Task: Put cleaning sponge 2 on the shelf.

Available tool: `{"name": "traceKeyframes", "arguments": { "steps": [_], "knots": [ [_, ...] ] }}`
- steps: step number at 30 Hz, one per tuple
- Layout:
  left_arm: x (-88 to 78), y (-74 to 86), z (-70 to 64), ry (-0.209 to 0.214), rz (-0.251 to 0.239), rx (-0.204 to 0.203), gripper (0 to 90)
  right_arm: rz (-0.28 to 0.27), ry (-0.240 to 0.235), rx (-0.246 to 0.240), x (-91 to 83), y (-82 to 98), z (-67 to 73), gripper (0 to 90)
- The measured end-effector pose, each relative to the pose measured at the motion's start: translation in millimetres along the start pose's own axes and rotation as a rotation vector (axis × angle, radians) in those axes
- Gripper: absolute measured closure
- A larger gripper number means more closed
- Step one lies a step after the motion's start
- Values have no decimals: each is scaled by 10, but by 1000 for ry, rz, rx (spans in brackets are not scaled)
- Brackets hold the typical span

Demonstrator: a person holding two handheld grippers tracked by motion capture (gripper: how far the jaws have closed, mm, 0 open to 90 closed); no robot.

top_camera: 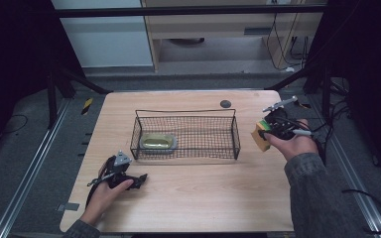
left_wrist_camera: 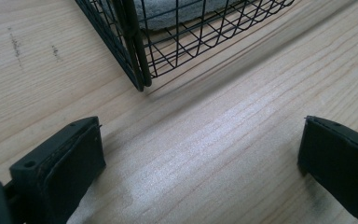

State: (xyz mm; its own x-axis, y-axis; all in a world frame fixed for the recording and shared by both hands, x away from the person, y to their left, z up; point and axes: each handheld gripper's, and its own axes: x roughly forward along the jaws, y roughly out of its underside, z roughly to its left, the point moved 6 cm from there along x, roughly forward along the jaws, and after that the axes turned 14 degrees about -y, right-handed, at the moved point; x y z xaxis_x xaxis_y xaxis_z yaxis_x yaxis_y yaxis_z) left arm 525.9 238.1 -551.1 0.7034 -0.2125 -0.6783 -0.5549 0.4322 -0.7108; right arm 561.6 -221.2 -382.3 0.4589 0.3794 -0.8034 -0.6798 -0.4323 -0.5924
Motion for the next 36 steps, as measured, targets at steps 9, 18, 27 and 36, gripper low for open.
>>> {"name": "traceKeyframes", "arguments": {
  "steps": [9, 18, 27, 36],
  "knots": [
    [2, -3, 3, -1, 1, 4, 0, -2, 34, -36, -108, -277, -34, 646],
    [4, -6, 4, 2, 1, 6, 0, -40, 22, -93, -150, -684, 68, 646],
    [16, -18, 2, -2, 1, 0, 0, -94, 8, -148, -271, -910, 143, 646],
    [16, -17, 2, -3, 2, 1, 0, -105, -31, -152, -121, -943, 254, 646]
  ]
}}
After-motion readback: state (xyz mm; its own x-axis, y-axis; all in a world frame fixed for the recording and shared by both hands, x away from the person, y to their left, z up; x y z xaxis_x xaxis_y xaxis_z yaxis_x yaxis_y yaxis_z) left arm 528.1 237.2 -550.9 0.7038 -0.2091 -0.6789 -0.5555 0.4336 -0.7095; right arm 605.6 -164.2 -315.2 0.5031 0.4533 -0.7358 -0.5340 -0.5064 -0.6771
